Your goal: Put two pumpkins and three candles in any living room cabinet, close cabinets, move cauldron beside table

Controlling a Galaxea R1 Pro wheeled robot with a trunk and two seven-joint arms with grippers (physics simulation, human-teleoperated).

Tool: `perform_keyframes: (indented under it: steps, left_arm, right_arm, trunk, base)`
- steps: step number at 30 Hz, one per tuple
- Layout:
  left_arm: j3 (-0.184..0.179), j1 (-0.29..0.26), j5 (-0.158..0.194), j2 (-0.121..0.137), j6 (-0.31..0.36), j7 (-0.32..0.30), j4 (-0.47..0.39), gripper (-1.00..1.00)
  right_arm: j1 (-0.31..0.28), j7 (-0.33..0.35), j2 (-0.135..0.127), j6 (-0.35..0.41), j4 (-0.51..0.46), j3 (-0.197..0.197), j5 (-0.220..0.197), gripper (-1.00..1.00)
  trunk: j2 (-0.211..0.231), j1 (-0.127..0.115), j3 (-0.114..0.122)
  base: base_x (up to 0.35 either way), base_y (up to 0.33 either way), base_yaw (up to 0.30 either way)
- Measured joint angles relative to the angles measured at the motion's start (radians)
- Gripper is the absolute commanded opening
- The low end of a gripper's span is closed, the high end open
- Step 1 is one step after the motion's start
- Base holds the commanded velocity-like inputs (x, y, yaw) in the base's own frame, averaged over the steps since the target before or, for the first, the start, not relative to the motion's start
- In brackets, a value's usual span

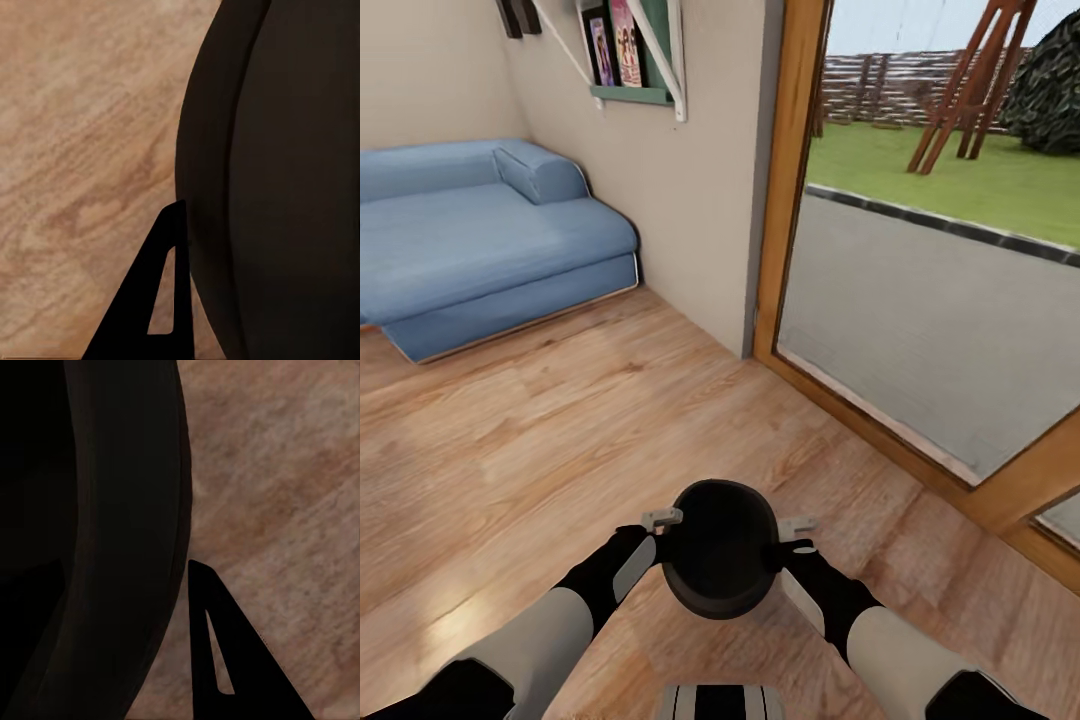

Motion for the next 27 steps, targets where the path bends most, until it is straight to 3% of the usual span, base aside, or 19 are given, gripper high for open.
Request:
perform_keyframes:
  steps: [19,27]
  left_arm:
    - [0.000,0.000,0.000,0.000,0.000,0.000,0.000,-1.00]
    - [0.001,0.000,-0.001,0.000,0.000,-0.001,0.000,-1.00]
  right_arm:
    - [0.000,0.000,0.000,0.000,0.000,0.000,0.000,-1.00]
    - [0.000,-0.001,0.000,0.000,-0.001,0.001,-0.001,-1.00]
  trunk:
    - [0.000,0.000,0.000]
    - [0.000,0.000,0.000]
  base:
    - [0.000,0.000,0.289]
    - [0.000,0.180,0.289]
